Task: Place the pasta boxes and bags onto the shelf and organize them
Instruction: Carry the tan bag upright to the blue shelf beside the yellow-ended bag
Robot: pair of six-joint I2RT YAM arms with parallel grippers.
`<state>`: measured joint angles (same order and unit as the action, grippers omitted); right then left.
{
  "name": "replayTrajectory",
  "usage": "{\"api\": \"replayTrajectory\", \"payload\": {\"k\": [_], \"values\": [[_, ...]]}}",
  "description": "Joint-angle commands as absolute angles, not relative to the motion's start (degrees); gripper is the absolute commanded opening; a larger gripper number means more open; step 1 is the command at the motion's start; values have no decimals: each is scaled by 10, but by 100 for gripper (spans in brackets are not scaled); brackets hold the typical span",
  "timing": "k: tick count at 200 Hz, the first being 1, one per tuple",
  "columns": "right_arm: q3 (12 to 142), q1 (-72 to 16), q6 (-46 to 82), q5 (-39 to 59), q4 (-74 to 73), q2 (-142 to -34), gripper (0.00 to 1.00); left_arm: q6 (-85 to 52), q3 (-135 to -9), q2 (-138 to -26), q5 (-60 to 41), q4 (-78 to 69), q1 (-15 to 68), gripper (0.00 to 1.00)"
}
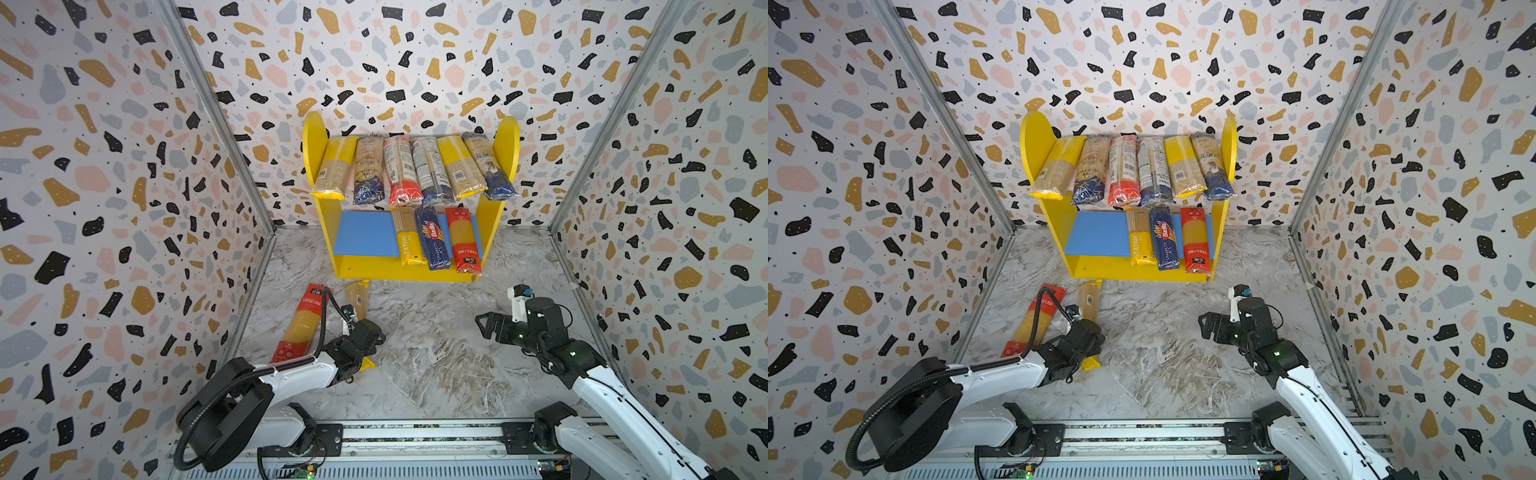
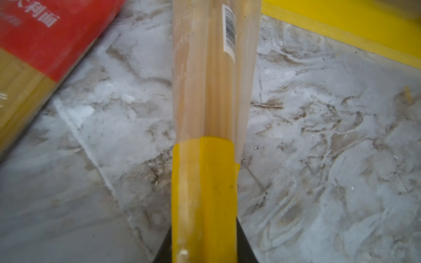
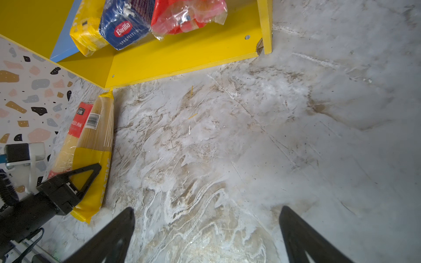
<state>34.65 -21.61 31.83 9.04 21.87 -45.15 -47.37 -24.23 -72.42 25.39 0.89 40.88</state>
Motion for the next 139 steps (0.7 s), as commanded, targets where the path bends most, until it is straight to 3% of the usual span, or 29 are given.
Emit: {"api": "replayTrajectory", "payload": {"k": [1,82,139], "values": [[351,-214,317,96,217,-440,99,-454,-235,-676,266,106,411,0],[370,-215,317,96,224,-442,99,-411,-309,-535,295,204,411,0],[385,-215,312,96,234,-441,99,-385,-394,-532,311,221,412,0]]}}
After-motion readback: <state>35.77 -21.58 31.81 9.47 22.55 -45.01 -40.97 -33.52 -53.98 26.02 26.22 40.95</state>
